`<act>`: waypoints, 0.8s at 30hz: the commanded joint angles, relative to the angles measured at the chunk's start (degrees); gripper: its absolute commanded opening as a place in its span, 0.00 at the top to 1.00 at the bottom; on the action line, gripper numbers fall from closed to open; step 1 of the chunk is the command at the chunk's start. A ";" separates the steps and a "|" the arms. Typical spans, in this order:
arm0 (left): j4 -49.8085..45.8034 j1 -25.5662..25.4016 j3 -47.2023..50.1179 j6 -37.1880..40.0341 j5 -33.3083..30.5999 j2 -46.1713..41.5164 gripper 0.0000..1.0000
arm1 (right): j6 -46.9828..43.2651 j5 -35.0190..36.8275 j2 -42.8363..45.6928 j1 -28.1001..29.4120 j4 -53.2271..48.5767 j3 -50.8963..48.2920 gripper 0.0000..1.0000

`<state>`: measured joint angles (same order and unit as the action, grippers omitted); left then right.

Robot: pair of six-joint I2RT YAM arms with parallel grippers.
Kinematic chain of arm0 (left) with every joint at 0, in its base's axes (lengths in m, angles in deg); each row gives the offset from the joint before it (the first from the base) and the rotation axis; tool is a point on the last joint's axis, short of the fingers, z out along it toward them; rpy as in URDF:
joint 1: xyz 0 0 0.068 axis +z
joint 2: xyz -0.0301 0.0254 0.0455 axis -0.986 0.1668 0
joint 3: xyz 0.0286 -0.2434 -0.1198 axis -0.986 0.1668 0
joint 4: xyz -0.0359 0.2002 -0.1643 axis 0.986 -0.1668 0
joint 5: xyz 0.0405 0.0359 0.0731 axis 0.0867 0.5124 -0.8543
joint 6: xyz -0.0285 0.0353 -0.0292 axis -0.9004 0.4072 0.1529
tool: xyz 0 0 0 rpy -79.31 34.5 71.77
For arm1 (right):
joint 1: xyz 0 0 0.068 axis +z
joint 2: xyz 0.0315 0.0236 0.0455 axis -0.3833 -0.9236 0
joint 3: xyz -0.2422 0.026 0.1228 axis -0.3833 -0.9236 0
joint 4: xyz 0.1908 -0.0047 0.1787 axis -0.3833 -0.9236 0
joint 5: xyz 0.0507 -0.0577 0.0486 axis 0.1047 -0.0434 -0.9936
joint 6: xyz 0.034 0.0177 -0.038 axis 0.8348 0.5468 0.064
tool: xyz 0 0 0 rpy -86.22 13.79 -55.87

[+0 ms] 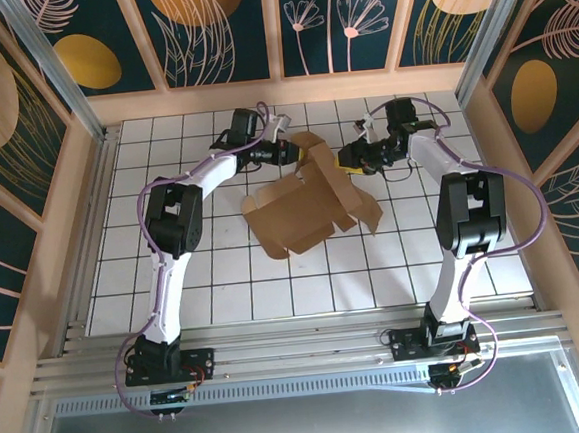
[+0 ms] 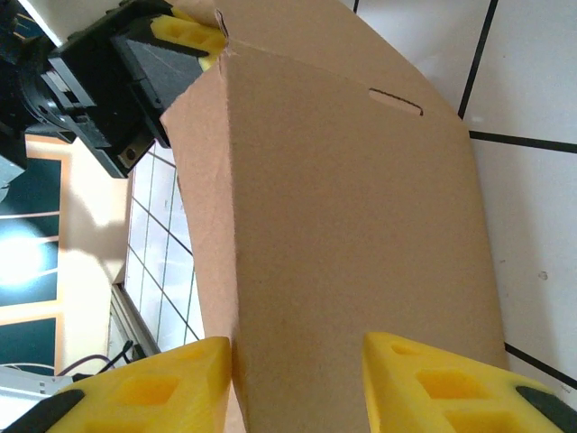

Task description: Fold the paper box

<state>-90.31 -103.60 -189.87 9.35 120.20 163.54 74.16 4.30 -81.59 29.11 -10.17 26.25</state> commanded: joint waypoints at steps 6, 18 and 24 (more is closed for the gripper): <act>-1.22 -2.37 -1.57 -10.28 4.37 -2.53 0.89 | 0.51 3.07 0.41 0.97 0.28 -1.74 0.57; -1.34 -5.46 3.76 -9.81 1.47 -6.15 0.86 | 0.69 4.06 0.13 1.62 0.76 -2.99 0.59; 5.16 -5.89 11.84 -13.49 0.13 -10.11 0.73 | 0.69 4.53 0.17 1.87 0.77 -3.32 0.59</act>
<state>-88.02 -107.01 -180.40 -0.58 115.24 157.46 74.33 4.46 -81.02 30.13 -10.08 24.41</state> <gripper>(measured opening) 0.243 0.415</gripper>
